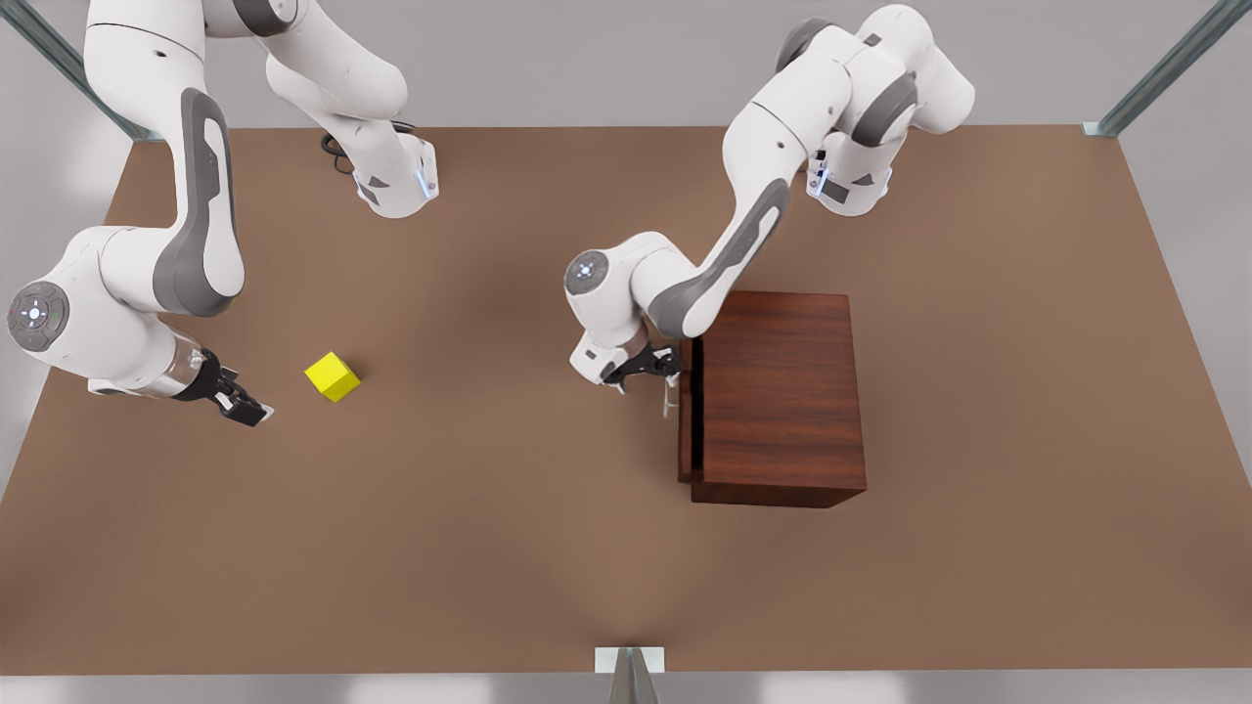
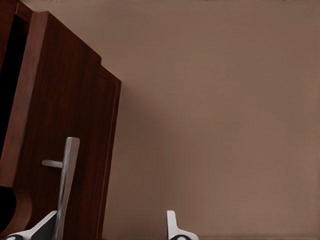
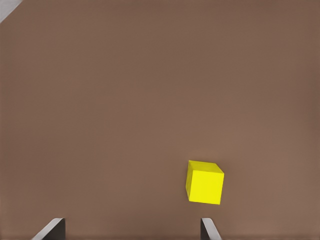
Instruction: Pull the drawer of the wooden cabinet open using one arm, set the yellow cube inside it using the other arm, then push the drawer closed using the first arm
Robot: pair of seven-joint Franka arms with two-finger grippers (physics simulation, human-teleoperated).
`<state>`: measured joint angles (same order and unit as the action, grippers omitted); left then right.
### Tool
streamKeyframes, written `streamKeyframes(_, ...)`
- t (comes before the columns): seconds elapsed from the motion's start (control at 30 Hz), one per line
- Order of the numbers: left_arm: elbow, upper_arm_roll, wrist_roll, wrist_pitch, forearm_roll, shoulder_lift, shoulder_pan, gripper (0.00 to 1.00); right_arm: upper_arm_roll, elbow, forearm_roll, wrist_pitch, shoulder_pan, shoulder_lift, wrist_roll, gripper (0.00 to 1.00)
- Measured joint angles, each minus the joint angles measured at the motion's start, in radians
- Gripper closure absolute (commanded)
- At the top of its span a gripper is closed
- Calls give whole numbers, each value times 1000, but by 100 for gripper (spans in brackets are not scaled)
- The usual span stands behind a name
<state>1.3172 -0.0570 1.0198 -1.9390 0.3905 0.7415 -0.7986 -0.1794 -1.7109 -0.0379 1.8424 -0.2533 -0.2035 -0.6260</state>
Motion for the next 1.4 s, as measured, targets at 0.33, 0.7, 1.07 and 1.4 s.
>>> streamKeyframes(0.33, -27, -3, 28, -22, -1, 13, -33, 0, 0, 0, 0, 0, 0, -2, -8, 0)
streamKeyframes(0.7, -82, 3, 55, -28, 8, 46, -68, 0, -1, -1, 0, 0, 0, -2, -13, 0)
streamKeyframes(1.07, -237, -36, 65, 218, -24, -84, -78, 0, -3, -104, 6, 30, 11, 37, -16, 0)
streamKeyframes(1.4, 184, -16, -288, 425, -417, -564, 832, 0, -11, -367, 3, 196, 18, 135, -18, 0)
